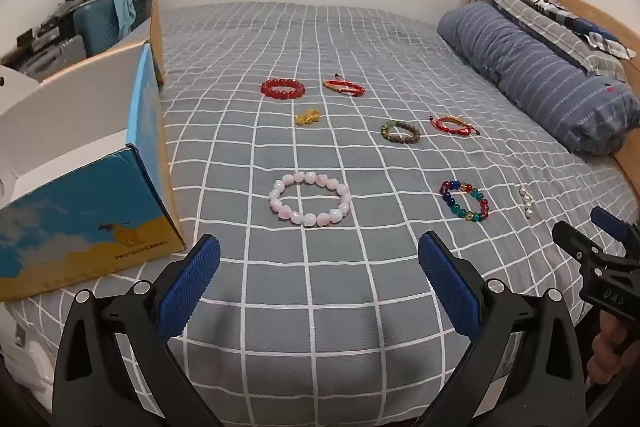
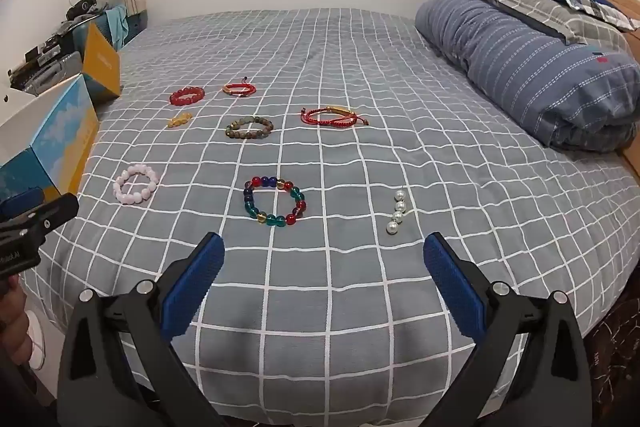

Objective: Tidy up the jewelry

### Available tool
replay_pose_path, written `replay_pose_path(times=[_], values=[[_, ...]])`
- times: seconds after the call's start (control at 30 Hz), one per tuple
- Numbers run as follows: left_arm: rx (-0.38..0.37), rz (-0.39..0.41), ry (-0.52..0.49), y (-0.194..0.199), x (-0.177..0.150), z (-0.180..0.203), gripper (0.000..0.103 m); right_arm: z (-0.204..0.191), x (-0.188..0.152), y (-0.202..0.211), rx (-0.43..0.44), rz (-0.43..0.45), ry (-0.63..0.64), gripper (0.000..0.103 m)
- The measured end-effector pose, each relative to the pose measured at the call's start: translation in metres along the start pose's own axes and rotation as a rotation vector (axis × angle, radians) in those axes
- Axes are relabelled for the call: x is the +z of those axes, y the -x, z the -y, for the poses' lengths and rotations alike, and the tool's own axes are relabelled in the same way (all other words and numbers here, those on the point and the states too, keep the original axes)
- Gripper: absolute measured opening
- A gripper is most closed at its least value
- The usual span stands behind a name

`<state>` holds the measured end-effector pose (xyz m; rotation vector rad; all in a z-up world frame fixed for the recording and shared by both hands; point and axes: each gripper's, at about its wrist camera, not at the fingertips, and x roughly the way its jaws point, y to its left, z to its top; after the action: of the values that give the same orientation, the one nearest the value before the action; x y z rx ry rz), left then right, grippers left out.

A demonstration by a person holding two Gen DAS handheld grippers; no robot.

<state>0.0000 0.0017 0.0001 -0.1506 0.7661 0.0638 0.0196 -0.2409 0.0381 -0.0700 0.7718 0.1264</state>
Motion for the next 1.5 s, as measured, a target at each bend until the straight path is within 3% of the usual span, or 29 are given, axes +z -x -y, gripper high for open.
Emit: replay_pose_path(times=[0.13,0.33,1.5], values=[[0.023,0.06,-0.029,0.009,-0.008,0.002,0.097,0.001,0.0,0.002,0.006,0.012,-0.002,0.096],[0.046,0.011,-0.028,0.001,-0.003,0.005,0.097,0.001,-0.003,0.0,0.02,0.006,-0.007,0.096],[0.094,0.01,-0.008,0.002,-0.001,0.001,0.097,-0.003,0.004,-0.004,0.006,-0.017,-0.021,0.096]])
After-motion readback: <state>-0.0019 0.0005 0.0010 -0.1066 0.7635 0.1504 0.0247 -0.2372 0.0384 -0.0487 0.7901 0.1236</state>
